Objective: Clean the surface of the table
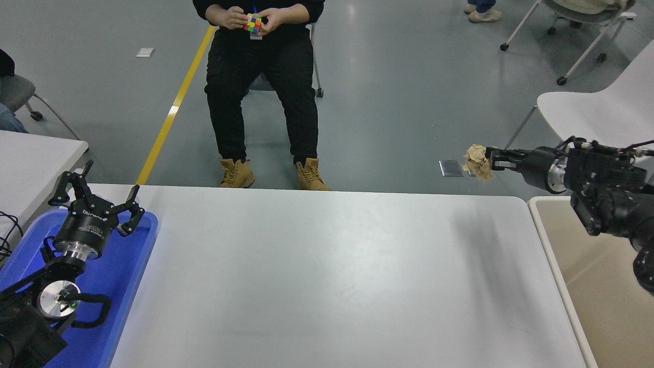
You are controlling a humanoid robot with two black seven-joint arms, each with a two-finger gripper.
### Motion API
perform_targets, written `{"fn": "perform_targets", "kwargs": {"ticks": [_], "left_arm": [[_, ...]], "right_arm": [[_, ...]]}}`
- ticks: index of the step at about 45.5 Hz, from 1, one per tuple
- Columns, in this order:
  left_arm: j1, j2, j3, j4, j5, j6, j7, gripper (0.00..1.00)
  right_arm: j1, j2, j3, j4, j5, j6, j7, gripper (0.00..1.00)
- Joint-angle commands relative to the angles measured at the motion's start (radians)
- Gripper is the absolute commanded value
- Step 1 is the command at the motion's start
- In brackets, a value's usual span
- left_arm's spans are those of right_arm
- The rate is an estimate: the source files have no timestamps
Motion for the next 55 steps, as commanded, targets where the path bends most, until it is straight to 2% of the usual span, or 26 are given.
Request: {"fn": "perform_targets", "kwargs": {"ticks": [1,12,32,49,55], "left_arm": [[0.0,0.0,0.0,0.0,0.0,0.0,0.0,1.0],[0.0,0.002,0.0,0.0,0.0,0.0,0.0,1.0],[0.0,0.002,0.0,0.0,0.0,0.0,0.0,1.0],[0.0,0.0,0.0,0.0,0.0,0.0,0.0,1.0],[0.0,0.0,0.0,0.0,0.0,0.0,0.0,1.0]], "right_arm": [[0.075,-0.118,0.118,0.046,0.027,0.081,0.01,0.0],[0.122,-0.211,0.25,0.048,0.027,0.179,0.01,0.0],[0.104,-0.386,0.291,0.046,0.101,0.222,0.009,0.0],[-0.033,-0.442,0.303,0.023,0.144,0.207,0.005,0.0],[-0.105,-0.437,0.308,-0.038,0.148,0.205,0.002,0.0]]}}
